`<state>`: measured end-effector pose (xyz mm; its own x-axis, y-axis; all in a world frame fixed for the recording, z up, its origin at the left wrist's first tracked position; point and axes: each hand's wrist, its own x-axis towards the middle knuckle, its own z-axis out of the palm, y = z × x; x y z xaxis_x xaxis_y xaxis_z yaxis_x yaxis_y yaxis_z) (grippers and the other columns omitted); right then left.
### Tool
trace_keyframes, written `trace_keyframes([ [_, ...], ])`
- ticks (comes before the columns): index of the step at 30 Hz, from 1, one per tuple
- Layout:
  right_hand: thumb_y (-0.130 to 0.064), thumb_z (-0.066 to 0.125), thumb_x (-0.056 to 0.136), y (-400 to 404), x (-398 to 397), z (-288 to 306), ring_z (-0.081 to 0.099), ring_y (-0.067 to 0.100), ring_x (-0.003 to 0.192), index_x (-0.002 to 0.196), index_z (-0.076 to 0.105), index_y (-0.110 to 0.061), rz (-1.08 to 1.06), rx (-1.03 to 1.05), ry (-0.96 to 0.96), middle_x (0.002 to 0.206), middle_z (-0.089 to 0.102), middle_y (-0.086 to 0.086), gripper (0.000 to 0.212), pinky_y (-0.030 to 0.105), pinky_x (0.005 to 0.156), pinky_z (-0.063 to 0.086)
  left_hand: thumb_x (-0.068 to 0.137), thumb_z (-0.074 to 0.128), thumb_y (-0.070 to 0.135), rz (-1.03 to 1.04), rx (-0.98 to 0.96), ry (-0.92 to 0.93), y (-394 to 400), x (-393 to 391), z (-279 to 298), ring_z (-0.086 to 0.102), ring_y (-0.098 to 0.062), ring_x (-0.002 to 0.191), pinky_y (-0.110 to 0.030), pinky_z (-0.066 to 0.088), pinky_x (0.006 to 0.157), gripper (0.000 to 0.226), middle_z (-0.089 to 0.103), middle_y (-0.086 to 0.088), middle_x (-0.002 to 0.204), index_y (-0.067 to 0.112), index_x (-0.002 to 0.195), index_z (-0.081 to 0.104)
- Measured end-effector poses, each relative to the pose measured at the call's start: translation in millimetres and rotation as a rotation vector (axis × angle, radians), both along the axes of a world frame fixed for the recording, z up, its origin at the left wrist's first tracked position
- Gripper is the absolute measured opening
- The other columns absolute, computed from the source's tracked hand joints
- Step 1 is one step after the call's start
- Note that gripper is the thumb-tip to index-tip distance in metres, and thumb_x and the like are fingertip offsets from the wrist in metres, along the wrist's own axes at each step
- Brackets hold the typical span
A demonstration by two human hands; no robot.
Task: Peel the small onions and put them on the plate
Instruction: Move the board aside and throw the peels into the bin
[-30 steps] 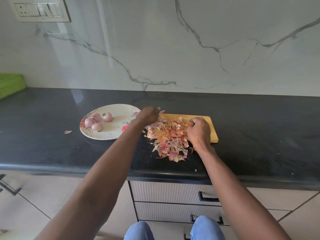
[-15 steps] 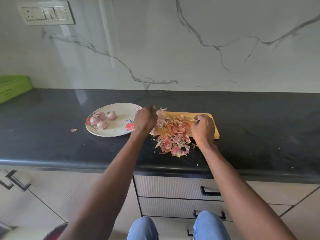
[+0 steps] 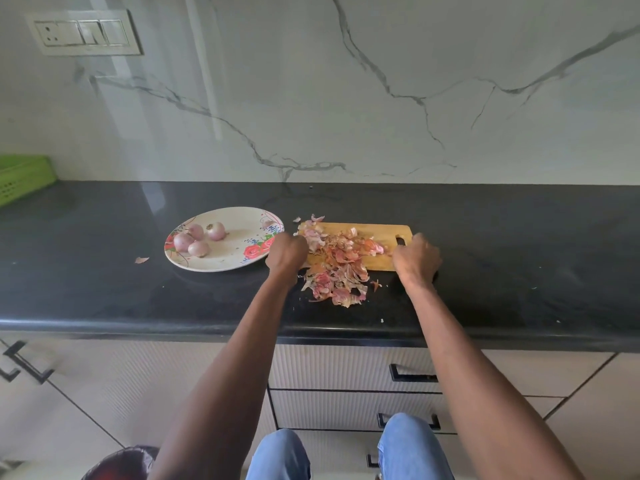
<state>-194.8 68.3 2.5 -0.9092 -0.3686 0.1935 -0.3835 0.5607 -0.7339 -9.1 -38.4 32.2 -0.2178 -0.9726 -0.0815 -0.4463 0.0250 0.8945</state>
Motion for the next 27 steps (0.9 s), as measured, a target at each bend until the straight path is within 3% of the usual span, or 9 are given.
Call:
trace_keyframes([
  [3, 0.0, 0.059, 0.088, 0.1, -5.8, -0.8, 0.061, 0.034, 0.109, 0.115, 0.062, -0.008, 0.021, -0.155, -0.109, 0.112, 0.067, 0.012, 0.028, 0.052, 0.098, 0.05, 0.081, 0.037, -0.001, 0.033, 0.023, 0.124, 4.7, 2.9, -1.3, 0.038, -0.023, 0.062, -0.028, 0.022, 0.052, 0.016, 0.042, -0.004, 0.064, 0.01, 0.069, 0.039],
  [5, 0.009, 0.055, 0.085, 2.9, -10.1, 1.0, 0.061, 0.026, 0.108, 0.123, 0.059, -0.009, 0.071, -0.302, -0.218, 0.115, 0.064, 0.005, 0.042, 0.047, 0.097, 0.053, 0.074, 0.036, 0.003, 0.044, 0.014, 0.188, 4.6, 6.1, -4.5, 0.047, -0.026, 0.065, -0.029, 0.033, 0.055, 0.015, 0.051, -0.005, 0.065, 0.013, 0.073, 0.048],
  [8, 0.017, 0.054, 0.084, 6.3, -17.7, 6.4, 0.061, 0.018, 0.11, 0.139, 0.051, -0.008, 0.103, -0.534, -0.391, 0.13, 0.059, 0.005, 0.061, 0.036, 0.095, 0.053, 0.069, 0.036, 0.008, 0.068, 0.008, 0.274, -1.0, 8.0, -13.3, 0.069, -0.033, 0.078, -0.04, 0.056, 0.064, 0.04, 0.071, -0.012, 0.087, 0.011, 0.099, 0.061],
  [11, 0.02, 0.06, 0.081, 6.2, -29.5, 16.4, 0.064, 0.011, 0.09, 0.144, 0.045, -0.003, 0.157, -0.622, -0.579, 0.118, 0.063, 0.005, 0.069, 0.033, 0.091, 0.052, 0.074, 0.04, 0.007, 0.043, 0.013, 0.363, -1.8, 8.8, -15.8, 0.07, -0.028, 0.078, -0.044, 0.06, 0.066, 0.036, 0.073, -0.01, 0.093, 0.011, 0.101, 0.063],
  [14, 0.024, 0.055, 0.079, 5.2, -38.3, 21.3, 0.067, 0.023, 0.086, 0.125, 0.06, -0.002, 0.228, -0.558, -0.682, 0.09, 0.069, 0.006, 0.054, 0.044, 0.092, 0.056, 0.083, 0.045, 0.001, 0.042, -0.015, 0.411, -0.2, 8.5, -18.3, 0.066, -0.024, 0.089, -0.046, 0.059, 0.079, 0.033, 0.07, -0.008, 0.103, 0.017, 0.108, 0.058],
  [19, 0.024, 0.039, 0.081, 3.6, -40.1, 34.6, 0.055, 0.015, 0.067, 0.127, 0.059, -0.004, 0.138, -0.57, -0.659, 0.08, 0.061, 0.004, 0.057, 0.027, 0.056, 0.042, 0.079, 0.047, 0.005, -0.014, -0.025, 0.542, 1.9, 6.8, -20.9, 0.068, -0.026, 0.097, -0.045, 0.058, 0.08, 0.039, 0.071, -0.008, 0.111, 0.015, 0.115, 0.06],
  [22, 0.01, 0.043, 0.086, -3.4, -36.8, 37.9, 0.049, 0.016, 0.067, 0.113, 0.062, 0.007, 0.059, -0.725, -0.592, 0.072, 0.053, 0.003, 0.033, 0.029, 0.059, 0.035, 0.093, 0.048, 0.003, 0.014, -0.081, 0.559, 2.5, 7.4, -20.9, 0.066, -0.024, 0.106, -0.047, 0.055, 0.095, 0.029, 0.07, -0.005, 0.113, 0.016, 0.114, 0.063],
  [24, -0.006, 0.056, 0.089, -5.0, -31.5, 38.6, 0.047, 0.012, 0.061, 0.092, 0.066, -0.003, 0.069, -0.816, -0.601, 0.068, 0.05, -0.001, 0.011, 0.024, 0.054, 0.034, 0.099, 0.046, 0.007, 0.023, -0.131, 0.567, 3.8, 9.2, -20.7, 0.063, -0.021, 0.101, -0.044, 0.052, 0.095, 0.025, 0.069, 0.0, 0.102, 0.024, 0.101, 0.064],
  [27, -0.025, 0.063, 0.094, -8.9, -29.8, 33.4, 0.046, 0.007, 0.058, 0.077, 0.06, -0.02, 0.116, -0.832, -0.543, 0.069, 0.053, -0.005, 0.019, 0.02, 0.05, 0.035, 0.107, 0.043, 0.022, -0.022, -0.161, 0.599, 6.1, 10.1, -20.2, 0.062, -0.017, 0.094, -0.033, 0.05, 0.087, 0.031, 0.073, -0.002, 0.099, 0.014, 0.102, 0.072],
])
